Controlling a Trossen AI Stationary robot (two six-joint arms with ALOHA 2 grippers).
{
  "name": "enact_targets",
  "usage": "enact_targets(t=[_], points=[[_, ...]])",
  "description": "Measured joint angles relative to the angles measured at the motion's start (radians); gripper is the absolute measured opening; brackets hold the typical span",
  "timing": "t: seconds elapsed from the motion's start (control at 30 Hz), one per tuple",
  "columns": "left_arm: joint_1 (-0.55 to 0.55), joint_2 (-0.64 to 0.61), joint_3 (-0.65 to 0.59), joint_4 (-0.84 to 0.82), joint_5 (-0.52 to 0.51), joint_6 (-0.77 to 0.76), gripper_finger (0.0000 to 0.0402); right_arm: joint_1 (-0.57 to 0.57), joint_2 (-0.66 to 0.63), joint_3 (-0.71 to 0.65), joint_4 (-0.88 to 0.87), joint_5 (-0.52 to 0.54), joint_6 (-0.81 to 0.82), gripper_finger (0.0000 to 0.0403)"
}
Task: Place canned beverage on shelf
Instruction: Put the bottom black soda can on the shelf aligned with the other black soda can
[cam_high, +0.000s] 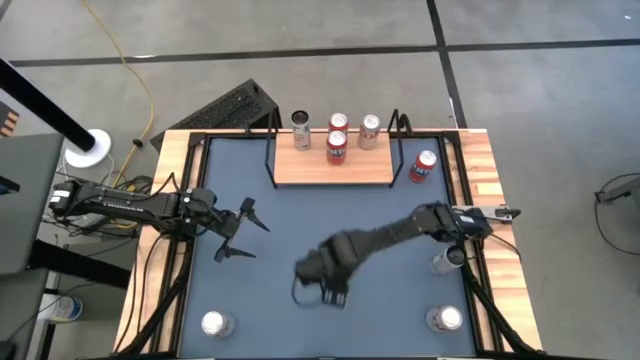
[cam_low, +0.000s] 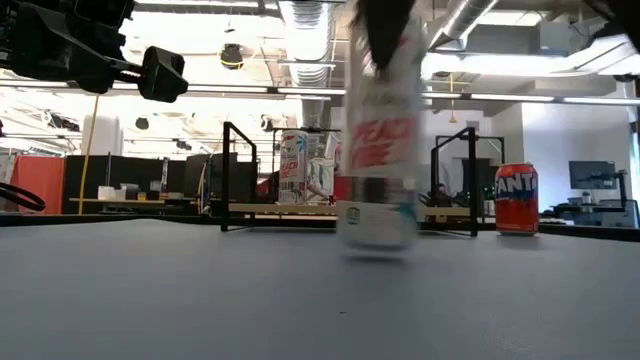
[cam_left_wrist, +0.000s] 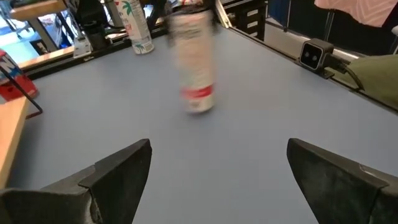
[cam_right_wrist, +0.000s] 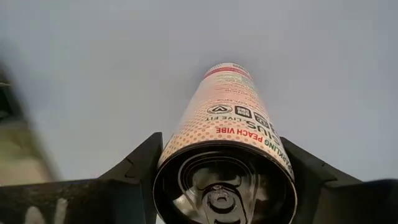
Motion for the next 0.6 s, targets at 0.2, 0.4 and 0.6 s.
enact_targets(t=[0.2,0.4,0.6], points=[[0.045,0.0,0.0,0.007,-0.022,0.039,0.0364,-0.203,-0.04,0.0,0.003,0.065,-0.403,0.0229],[0.157,0.0,0.006,0.0,-0.022,0.048,0.0364,-0.428,-0.05,0.002,0.008,0.08,-0.69,0.0229],[0.274,0.0,0.016,0.003,0.052,0.023,0.0364,-0.566,-0.065,0.002,0.013,0.057,-0.834,0.0229]])
